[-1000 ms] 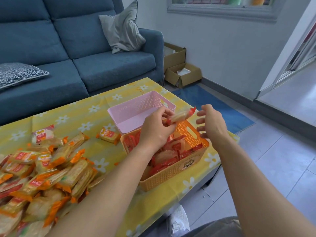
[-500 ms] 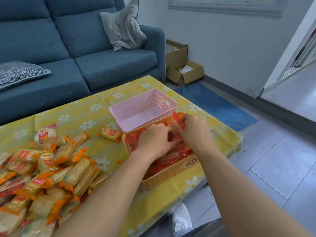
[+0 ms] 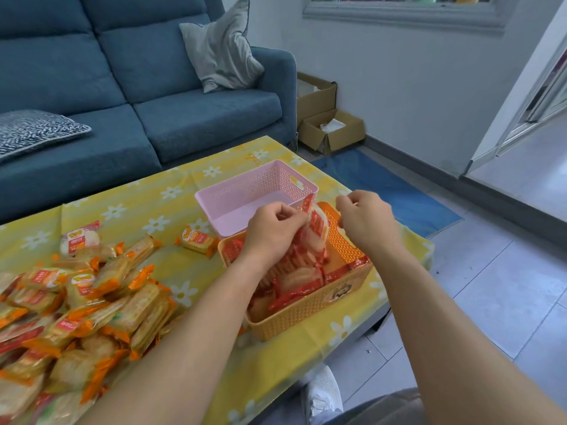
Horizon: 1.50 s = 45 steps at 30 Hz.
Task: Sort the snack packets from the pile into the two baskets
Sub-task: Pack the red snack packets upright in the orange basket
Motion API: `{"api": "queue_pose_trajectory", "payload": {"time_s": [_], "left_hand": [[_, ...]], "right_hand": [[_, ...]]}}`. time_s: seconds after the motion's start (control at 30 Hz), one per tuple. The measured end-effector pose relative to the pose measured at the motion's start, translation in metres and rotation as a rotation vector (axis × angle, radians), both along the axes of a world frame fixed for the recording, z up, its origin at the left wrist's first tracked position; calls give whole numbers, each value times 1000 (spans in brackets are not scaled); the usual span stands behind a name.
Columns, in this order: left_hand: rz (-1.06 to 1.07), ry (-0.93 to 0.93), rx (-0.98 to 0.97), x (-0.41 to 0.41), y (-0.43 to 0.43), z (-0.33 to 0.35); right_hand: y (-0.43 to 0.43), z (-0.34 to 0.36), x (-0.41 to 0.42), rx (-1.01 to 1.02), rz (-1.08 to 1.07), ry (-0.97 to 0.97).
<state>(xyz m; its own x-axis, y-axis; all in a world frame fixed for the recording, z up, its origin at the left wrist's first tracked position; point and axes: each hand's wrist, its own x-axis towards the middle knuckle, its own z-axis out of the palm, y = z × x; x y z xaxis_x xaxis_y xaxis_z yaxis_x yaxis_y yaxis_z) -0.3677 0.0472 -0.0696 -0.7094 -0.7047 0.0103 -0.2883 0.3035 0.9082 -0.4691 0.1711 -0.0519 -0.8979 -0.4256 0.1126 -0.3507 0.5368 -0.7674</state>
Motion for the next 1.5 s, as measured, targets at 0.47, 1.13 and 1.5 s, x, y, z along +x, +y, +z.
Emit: {"api": "queue_pose_trajectory", "payload": {"time_s": [0.47, 1.13, 1.5], "left_hand": [[-178, -258, -442, 0, 10, -9], [27, -47, -320, 11, -1, 21], [243, 157, 412, -43, 8, 10]], "right_hand": [[-15, -42, -2, 276, 92, 48], [13, 4, 1, -51, 107, 12], [15, -1, 1, 90, 386, -153]]}}
